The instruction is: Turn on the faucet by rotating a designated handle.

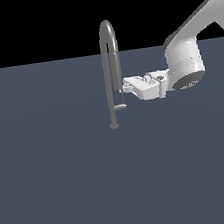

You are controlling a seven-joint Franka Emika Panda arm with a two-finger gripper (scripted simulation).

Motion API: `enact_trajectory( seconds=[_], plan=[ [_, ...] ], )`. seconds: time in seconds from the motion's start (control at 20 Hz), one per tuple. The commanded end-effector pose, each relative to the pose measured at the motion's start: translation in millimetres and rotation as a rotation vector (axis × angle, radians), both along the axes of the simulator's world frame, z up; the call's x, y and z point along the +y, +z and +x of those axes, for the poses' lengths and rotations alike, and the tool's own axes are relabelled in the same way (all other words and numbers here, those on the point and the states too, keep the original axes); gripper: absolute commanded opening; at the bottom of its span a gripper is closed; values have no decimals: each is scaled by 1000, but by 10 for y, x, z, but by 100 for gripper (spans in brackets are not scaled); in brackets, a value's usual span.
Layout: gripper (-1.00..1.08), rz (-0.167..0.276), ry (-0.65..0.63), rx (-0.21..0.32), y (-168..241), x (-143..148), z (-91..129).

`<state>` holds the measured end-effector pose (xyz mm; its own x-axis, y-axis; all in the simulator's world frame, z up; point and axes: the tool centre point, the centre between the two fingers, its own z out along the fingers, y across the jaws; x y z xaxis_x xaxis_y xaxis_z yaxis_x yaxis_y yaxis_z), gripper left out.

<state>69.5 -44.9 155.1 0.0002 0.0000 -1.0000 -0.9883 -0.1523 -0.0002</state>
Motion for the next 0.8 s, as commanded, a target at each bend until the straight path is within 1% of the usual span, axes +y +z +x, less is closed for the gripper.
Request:
enact_trajectory(
  seconds=[0.0, 0.1, 0.2, 0.75],
  plan=[
    [-100, 0, 0, 0, 18, -8, -51],
    [-100, 0, 0, 0, 34, -14, -92],
    [-100, -1, -4, 2, 9, -9, -62],
    [-100, 0, -2, 1, -3, -52, -335]
  ],
)
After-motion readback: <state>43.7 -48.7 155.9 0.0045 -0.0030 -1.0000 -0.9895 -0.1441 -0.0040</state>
